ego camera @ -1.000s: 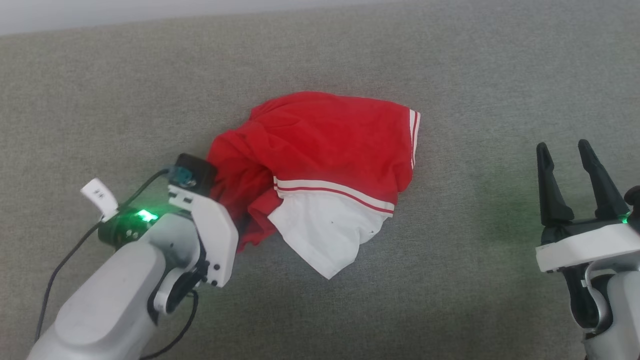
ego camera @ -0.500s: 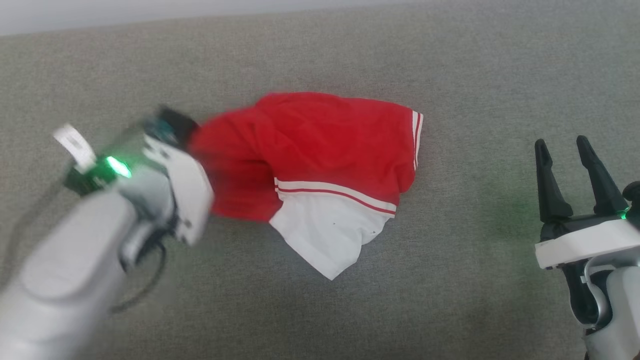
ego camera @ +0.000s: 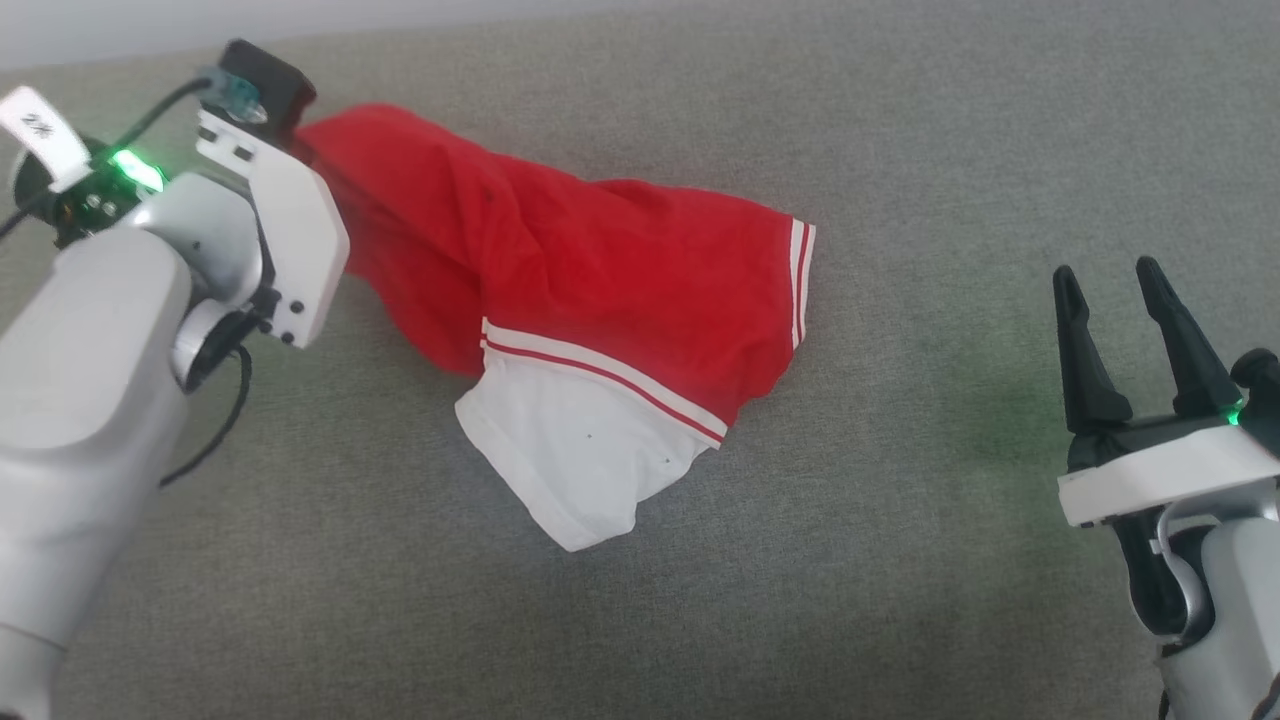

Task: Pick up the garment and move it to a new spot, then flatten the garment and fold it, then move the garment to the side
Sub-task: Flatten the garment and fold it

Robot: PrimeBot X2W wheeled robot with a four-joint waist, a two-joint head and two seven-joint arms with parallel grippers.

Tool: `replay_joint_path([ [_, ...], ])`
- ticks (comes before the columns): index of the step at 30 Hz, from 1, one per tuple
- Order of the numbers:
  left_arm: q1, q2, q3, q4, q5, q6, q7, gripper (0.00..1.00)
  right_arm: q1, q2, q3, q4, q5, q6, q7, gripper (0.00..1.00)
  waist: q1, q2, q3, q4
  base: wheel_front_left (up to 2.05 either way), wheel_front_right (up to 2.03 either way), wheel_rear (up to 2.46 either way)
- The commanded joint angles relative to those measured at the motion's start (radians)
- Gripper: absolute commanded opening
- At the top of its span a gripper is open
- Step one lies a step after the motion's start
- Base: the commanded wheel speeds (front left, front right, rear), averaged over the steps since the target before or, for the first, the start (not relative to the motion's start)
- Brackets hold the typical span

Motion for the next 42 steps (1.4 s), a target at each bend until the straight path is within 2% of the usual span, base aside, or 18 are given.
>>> replay_joint_path([
  [1,-0.010,-0.015,-0.012,0.045,-0.008,-0.009,0.001,0.00,-0.018,0.003,0.004,0.003,0.008,-0.001,-0.008,1.00,0.0000,0.0000,0.007,-0.004,0.00,0.00,0.00],
  [2,-0.018,-0.028,-0.012,0.073,-0.019,-0.009,0.001,0.00,-0.019,0.004,0.005,0.004,0.009,-0.001,-0.008,1.00,0.0000,0.0000,0.009,-0.005,0.00,0.00,0.00],
  [3,-0.025,-0.038,-0.010,0.099,-0.027,-0.012,0.001,0.05,-0.019,0.006,0.006,0.004,0.009,-0.001,-0.008,1.00,0.0000,0.0000,0.012,-0.006,0.00,0.00,0.00],
  [4,-0.030,-0.047,-0.009,0.125,-0.034,-0.013,0.007,0.28,-0.021,0.007,0.007,0.005,0.010,-0.001,-0.008,1.00,0.0000,0.0000,0.014,-0.006,0.00,0.00,0.00],
  [5,-0.030,-0.058,-0.008,0.148,-0.043,-0.015,0.013,0.45,-0.024,0.007,0.007,0.005,0.011,-0.001,-0.008,1.00,0.0000,0.0000,0.016,-0.006,0.00,0.00,0.00],
  [6,-0.031,-0.068,-0.004,0.166,-0.053,-0.017,0.018,0.81,-0.026,0.007,0.007,0.006,0.011,-0.001,-0.008,1.00,0.0000,0.0000,0.016,-0.005,0.00,0.00,0.00],
  [7,-0.036,-0.074,0.000,0.184,-0.064,-0.017,0.023,1.00,-0.027,0.007,0.006,0.006,0.010,-0.001,-0.007,1.00,0.0000,0.0000,0.016,-0.003,0.00,0.00,0.00],
  [14,-0.065,-0.111,0.024,0.208,-0.127,-0.004,0.104,1.00,-0.015,0.001,-0.018,0.002,0.002,-0.001,-0.008,1.00,0.0000,0.0000,-0.001,0.031,0.00,0.00,0.00],
  [25,-0.001,-0.120,0.011,0.019,-0.182,0.015,0.228,1.00,0.001,0.001,-0.049,-0.007,-0.018,-0.001,-0.008,1.00,0.0000,0.0000,-0.051,0.096,0.00,0.00,0.00],
  [34,0.113,-0.121,0.000,-0.199,-0.258,0.071,0.348,1.00,0.008,0.009,-0.048,-0.008,-0.027,-0.001,0.001,1.00,0.0000,0.0000,-0.091,0.118,0.00,0.00,0.00],
  [42,0.214,-0.123,-0.008,-0.325,-0.334,0.130,0.441,1.00,0.009,0.012,-0.035,-0.013,-0.025,-0.001,0.008,1.00,0.0000,0.0000,-0.107,0.099,0.00,0.00,0.00],
])
